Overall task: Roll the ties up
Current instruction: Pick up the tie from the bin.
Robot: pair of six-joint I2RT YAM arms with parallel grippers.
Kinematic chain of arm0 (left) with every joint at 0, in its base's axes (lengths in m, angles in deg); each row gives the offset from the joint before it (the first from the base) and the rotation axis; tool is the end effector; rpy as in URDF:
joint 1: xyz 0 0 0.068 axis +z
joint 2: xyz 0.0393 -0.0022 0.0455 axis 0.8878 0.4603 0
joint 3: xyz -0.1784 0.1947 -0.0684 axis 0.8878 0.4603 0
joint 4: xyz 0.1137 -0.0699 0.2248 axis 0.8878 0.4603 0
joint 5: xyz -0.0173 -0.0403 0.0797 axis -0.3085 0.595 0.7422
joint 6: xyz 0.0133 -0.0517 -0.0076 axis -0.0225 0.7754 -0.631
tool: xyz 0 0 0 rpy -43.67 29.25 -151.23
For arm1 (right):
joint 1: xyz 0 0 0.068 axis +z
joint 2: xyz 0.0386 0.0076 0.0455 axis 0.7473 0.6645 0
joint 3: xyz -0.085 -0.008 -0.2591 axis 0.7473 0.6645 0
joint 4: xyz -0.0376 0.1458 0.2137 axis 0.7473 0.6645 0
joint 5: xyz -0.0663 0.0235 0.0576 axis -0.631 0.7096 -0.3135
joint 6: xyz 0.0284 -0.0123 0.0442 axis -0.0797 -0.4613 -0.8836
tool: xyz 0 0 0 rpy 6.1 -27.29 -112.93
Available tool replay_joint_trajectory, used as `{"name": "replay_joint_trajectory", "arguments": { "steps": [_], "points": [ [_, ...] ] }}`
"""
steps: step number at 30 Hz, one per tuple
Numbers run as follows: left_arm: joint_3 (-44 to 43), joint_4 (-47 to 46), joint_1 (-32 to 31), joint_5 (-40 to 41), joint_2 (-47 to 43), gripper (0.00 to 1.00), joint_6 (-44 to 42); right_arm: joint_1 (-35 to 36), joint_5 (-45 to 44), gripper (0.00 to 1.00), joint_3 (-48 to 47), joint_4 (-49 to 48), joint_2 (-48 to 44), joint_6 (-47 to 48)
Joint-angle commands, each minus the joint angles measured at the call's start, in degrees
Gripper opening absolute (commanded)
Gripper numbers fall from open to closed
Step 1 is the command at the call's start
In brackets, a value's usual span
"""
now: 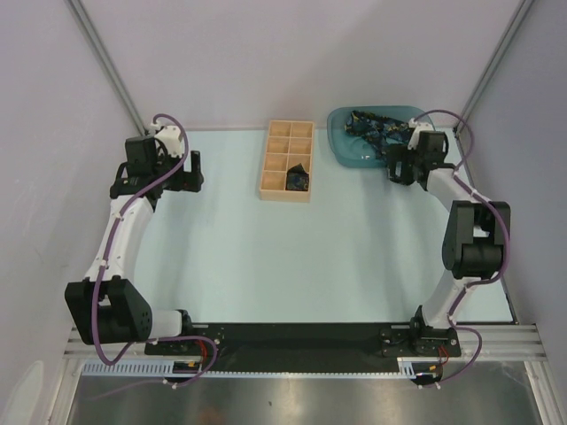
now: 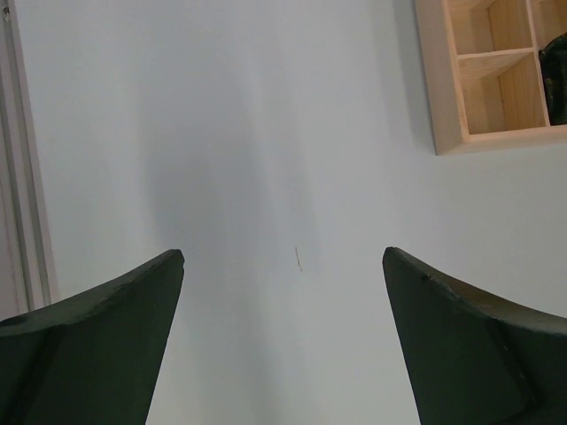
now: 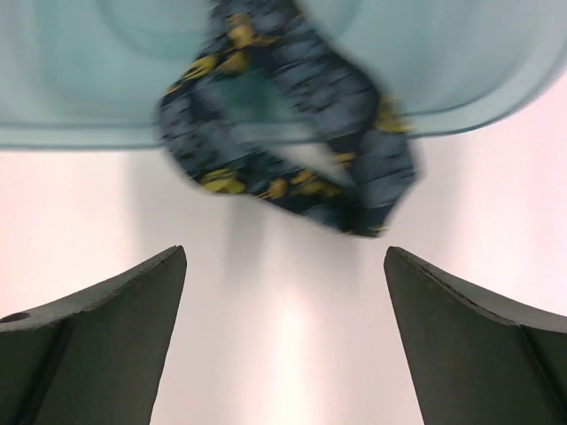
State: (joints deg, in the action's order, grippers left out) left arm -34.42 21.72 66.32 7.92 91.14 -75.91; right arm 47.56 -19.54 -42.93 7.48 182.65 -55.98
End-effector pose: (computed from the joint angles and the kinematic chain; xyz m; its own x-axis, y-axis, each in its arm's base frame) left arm 0.2950 0.0119 0.3329 -0.5717 0.0998 -0.8144 0.1820 0.9833 -0.0073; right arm 0.4080 -0.0046 0.2246 -0.6263 -0.0544 -0.7777 -0.0521 0.9983 -0.0279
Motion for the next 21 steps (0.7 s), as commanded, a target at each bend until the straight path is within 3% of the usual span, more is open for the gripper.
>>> {"name": "replay_joint_trajectory", "arguments": {
  "steps": [1, 9, 21],
  "points": [
    [0.11, 0.10, -0.04, -2.47, -0.80, 1.00, -1.81, -4.03, 2.46, 1.00, -4.08, 1.35, -0.32, 6.12],
    [0.02, 0.19, -0.12, -3.17, -0.53, 0.99, -3.30, -3.51, 8.34, 1.00, -7.25, -1.64, 5.91, 10.62],
    [1.51, 0.45, -0.04, -3.00, -1.94, 0.99, -4.62, -0.35, 15.21, 1.00, -7.60, -3.75, 8.38, 9.13]
  ]
}}
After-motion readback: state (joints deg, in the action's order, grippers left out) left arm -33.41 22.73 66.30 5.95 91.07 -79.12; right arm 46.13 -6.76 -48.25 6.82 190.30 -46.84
